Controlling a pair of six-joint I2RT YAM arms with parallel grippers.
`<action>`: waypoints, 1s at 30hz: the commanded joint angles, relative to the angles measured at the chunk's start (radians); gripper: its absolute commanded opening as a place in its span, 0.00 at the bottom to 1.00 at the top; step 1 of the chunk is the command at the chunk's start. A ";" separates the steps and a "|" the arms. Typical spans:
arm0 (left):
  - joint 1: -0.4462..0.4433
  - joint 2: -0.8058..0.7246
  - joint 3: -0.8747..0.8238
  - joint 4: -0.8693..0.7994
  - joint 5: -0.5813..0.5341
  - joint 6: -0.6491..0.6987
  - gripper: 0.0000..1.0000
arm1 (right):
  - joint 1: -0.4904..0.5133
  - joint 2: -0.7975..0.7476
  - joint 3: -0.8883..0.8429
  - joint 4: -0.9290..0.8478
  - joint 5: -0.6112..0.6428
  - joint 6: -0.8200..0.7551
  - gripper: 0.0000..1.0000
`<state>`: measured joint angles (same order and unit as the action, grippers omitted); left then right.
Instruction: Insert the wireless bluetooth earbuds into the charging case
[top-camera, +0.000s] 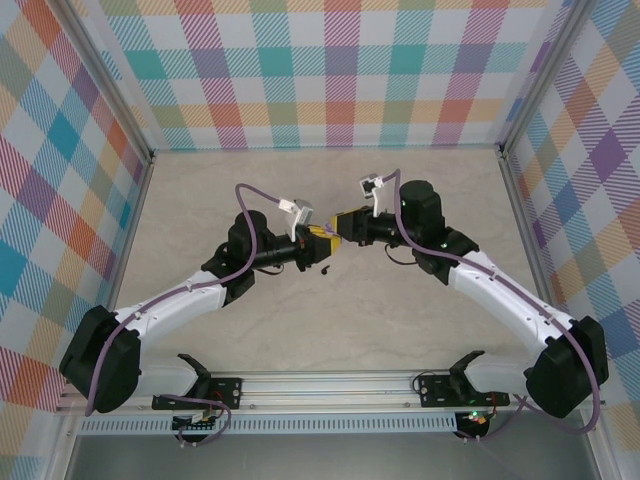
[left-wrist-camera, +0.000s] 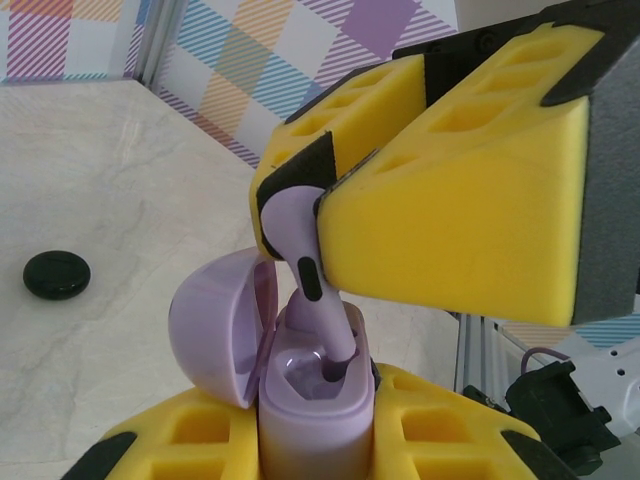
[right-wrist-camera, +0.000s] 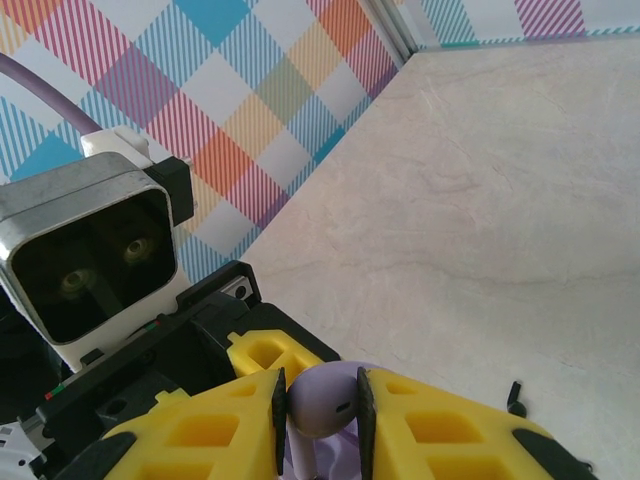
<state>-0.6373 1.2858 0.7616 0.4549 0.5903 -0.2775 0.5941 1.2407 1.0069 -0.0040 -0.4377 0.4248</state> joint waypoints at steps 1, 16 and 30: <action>-0.015 0.003 0.039 0.038 0.006 -0.018 0.21 | 0.011 0.014 0.035 0.003 -0.005 -0.023 0.27; -0.015 -0.012 0.030 -0.006 -0.050 0.018 0.21 | 0.013 -0.035 0.022 -0.037 0.037 -0.050 0.27; -0.015 -0.027 0.037 -0.038 -0.045 0.057 0.20 | 0.013 -0.049 0.025 -0.061 0.042 -0.064 0.27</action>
<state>-0.6392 1.2854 0.7673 0.4126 0.5373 -0.2420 0.6003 1.2060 1.0119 -0.0536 -0.4004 0.3920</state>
